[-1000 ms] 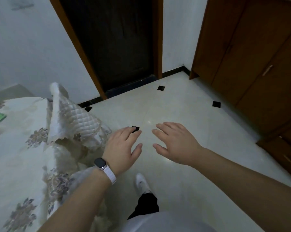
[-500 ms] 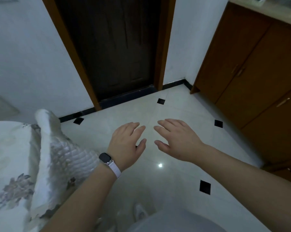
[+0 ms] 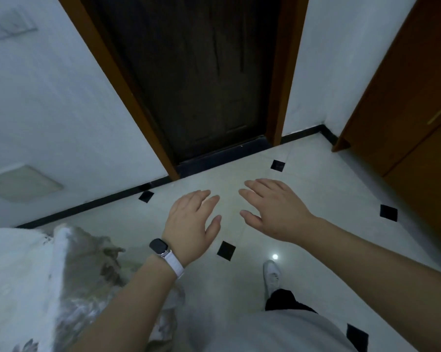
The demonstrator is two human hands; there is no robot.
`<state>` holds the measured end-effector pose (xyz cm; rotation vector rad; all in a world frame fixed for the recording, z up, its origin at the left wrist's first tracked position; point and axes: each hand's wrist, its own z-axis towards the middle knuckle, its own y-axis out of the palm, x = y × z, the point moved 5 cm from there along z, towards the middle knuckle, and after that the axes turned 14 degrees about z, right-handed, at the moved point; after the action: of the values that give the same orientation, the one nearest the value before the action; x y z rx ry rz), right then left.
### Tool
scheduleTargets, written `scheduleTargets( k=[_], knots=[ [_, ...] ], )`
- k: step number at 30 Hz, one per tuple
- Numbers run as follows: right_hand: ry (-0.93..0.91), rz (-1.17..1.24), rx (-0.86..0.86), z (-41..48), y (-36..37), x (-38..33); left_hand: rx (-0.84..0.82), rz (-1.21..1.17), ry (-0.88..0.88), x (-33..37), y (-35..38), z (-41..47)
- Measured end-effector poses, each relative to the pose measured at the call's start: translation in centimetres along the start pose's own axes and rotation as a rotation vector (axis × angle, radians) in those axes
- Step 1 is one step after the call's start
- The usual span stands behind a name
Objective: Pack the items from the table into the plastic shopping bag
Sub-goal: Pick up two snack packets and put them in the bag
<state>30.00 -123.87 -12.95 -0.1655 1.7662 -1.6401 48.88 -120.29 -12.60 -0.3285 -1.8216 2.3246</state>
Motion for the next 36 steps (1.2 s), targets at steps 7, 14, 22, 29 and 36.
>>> scheduleTargets(
  k=[7,14,22,29,36],
  knots=[
    [-0.116,0.051,-0.051,10.6,-3.7,7.1,-0.018,0.144,-0.068,-1.8,0.0,11.3],
    [-0.229,0.064,-0.11,20.2,-5.4,7.7,-0.089,0.208,-0.206,-6.7,0.3,15.5],
    [-0.369,0.043,-0.197,31.0,-2.1,3.3,0.004,0.222,-0.364,-16.3,2.8,16.5],
    [-0.42,-0.002,-0.227,41.9,-0.4,-3.2,0.063,0.18,-0.444,-28.3,4.8,18.1],
    [-0.555,-0.052,-0.181,52.9,2.5,-11.8,0.166,0.202,-0.517,-41.9,4.5,18.0]
  ],
)
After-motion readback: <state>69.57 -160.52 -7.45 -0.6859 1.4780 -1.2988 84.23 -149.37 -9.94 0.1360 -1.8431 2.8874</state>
